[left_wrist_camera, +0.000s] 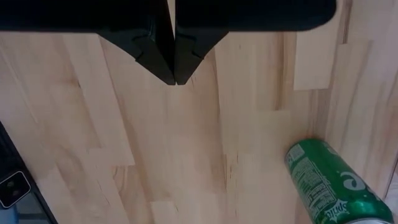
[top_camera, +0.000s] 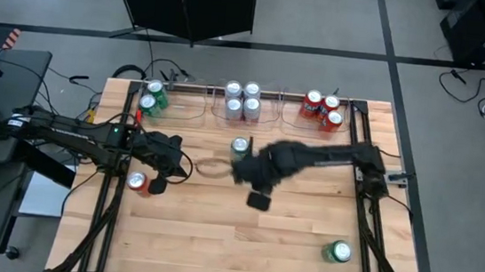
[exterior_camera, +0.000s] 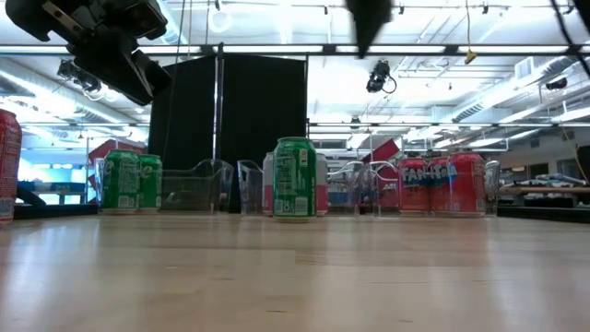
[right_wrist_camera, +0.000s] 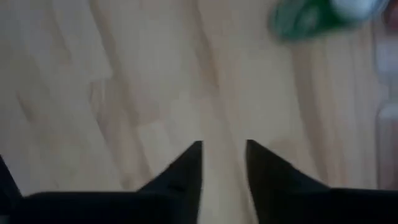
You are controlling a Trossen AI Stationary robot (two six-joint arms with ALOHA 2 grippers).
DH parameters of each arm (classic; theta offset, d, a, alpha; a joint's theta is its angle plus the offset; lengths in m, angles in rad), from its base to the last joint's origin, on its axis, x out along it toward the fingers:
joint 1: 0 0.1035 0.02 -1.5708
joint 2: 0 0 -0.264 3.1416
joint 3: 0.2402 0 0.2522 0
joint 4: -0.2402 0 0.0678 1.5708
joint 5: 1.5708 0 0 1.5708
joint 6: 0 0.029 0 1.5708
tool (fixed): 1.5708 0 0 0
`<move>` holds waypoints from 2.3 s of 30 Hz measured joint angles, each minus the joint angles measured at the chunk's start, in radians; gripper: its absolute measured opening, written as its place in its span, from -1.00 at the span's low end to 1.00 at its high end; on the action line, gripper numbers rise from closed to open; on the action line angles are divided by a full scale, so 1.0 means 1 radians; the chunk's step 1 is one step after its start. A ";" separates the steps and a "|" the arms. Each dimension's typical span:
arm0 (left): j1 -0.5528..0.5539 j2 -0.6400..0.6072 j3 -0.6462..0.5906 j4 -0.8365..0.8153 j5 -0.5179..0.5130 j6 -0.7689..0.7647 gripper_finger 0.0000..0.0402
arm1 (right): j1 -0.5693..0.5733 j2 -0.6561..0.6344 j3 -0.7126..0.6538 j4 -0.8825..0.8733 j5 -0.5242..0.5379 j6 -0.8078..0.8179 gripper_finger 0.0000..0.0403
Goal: Sort soda cans
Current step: Move the green soda can to the top center of the table
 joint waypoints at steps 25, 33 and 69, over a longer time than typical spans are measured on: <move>0.000 0.000 0.000 0.038 -0.006 -0.073 -1.00 | 0.615 -0.490 -0.664 0.121 -0.104 1.175 -0.42; 0.000 0.000 0.000 0.038 -0.009 -0.078 -1.00 | 0.662 -0.490 -0.713 0.129 -0.175 1.350 0.49; 0.000 0.000 0.000 0.048 -0.010 -0.094 -0.99 | 0.661 -0.486 -0.892 0.366 -0.313 1.315 0.83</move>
